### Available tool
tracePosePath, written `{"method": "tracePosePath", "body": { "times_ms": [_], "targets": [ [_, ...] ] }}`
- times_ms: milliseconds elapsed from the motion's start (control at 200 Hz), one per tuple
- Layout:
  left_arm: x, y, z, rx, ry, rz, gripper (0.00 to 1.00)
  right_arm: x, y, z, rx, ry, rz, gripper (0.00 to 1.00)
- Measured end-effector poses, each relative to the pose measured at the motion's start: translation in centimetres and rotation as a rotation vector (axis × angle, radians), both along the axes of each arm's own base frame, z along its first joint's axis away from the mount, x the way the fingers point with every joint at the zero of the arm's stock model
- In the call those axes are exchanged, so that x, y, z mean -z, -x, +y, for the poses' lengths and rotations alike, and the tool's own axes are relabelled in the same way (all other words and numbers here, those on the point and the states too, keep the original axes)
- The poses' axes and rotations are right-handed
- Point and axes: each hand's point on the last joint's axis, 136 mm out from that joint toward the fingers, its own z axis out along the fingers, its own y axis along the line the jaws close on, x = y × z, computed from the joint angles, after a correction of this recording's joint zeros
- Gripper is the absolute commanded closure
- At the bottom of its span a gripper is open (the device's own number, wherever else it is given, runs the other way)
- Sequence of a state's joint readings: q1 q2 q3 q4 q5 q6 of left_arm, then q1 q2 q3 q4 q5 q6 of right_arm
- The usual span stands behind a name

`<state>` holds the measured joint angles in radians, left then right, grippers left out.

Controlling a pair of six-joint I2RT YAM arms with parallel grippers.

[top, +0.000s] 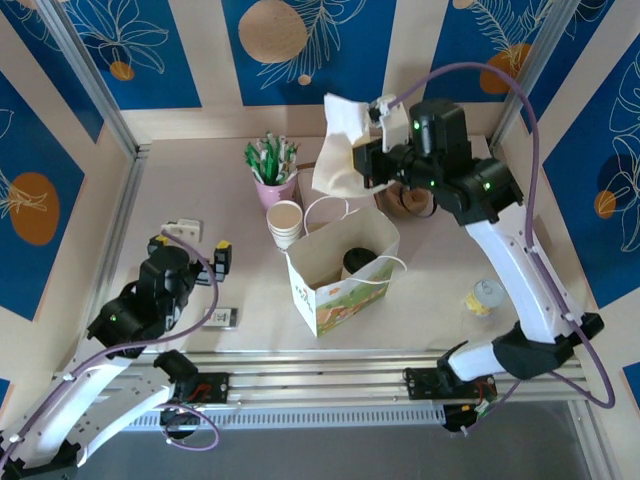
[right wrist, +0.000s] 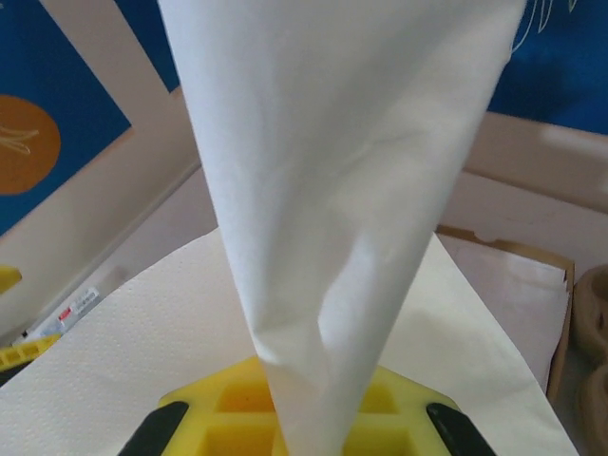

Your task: Pack the takeout coffee

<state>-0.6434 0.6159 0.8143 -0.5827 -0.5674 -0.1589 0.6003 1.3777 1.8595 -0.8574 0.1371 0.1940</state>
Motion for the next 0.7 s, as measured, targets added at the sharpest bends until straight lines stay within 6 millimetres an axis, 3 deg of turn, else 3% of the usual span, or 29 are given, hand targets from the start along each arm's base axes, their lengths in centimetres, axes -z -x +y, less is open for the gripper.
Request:
{"method": "tracePosePath", "body": {
  "times_ms": [260,575,700],
  "targets": [
    [0.4,-0.1,-0.1,0.003,-0.004,0.013,0.00,6.6,3.7,0.3,-0.043,0.057,0.077,1.00],
    [0.5,-0.3,-0.2,0.002,-0.007,0.017,0.00,9.0,5.6,-0.1,-0.054,0.025,0.062,1.00],
    [0.6,-0.3,-0.2,0.001,-0.010,0.021,0.00,11.3,5.8,0.2,-0.056,0.033,0.096,1.00]
  ]
}}
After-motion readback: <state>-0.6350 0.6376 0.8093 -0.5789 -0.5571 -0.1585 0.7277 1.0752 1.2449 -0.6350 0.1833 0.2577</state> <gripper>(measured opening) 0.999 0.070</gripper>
